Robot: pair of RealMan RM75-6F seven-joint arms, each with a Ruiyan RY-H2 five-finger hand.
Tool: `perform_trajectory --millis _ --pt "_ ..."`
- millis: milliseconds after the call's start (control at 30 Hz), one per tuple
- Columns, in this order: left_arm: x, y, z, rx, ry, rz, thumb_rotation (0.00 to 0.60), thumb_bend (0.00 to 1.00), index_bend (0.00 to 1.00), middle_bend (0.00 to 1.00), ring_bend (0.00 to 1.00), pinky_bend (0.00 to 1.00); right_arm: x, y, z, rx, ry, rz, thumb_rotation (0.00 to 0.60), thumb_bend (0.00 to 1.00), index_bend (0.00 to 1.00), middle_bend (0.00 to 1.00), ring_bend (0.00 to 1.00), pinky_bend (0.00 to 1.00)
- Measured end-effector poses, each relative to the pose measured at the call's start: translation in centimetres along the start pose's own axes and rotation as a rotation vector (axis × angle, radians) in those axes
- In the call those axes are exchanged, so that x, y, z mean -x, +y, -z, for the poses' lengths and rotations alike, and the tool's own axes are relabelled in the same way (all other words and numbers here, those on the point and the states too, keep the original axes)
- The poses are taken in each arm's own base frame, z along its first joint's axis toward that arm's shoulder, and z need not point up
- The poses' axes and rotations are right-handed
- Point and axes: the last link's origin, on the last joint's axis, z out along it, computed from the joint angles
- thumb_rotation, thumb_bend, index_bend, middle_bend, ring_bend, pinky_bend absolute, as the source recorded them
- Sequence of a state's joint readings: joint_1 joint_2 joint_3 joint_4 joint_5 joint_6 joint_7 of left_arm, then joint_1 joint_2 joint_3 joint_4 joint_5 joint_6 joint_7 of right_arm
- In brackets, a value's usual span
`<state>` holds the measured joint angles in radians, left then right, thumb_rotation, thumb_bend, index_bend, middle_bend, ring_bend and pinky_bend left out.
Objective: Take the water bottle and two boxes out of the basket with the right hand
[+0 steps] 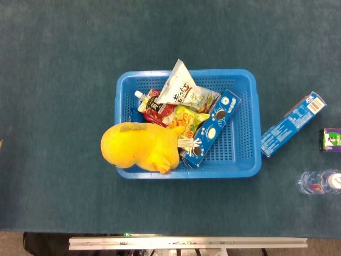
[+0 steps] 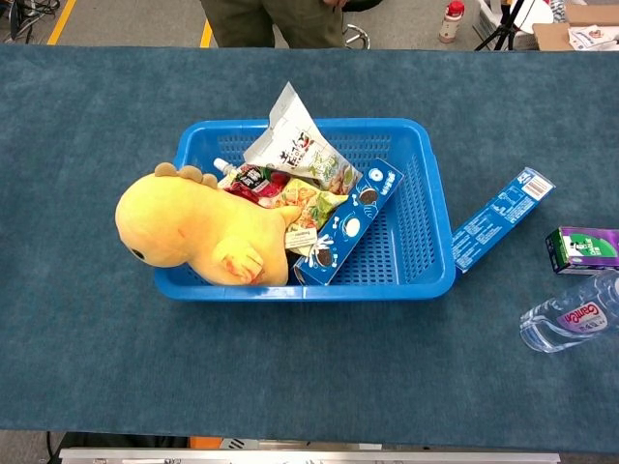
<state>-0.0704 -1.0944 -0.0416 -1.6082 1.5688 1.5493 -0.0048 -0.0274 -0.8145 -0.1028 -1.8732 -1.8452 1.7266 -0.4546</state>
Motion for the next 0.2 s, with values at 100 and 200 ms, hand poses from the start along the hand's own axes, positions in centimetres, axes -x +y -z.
perform_trajectory --millis 100,200 --pt "-0.04 0.04 0.04 0.003 0.006 0.003 0.600 0.20 0.28 0.10 0.04 0.23 0.30 0.28 0.18 0.012 -0.006 -0.016 0.600 0.00 0.28 0.29 0.24 0.33" --pt "0.03 0.05 0.05 0.004 0.003 -0.002 0.600 0.20 0.28 0.10 0.04 0.23 0.63 0.57 0.42 0.025 -0.013 -0.030 0.600 0.00 0.28 0.29 0.24 0.33"
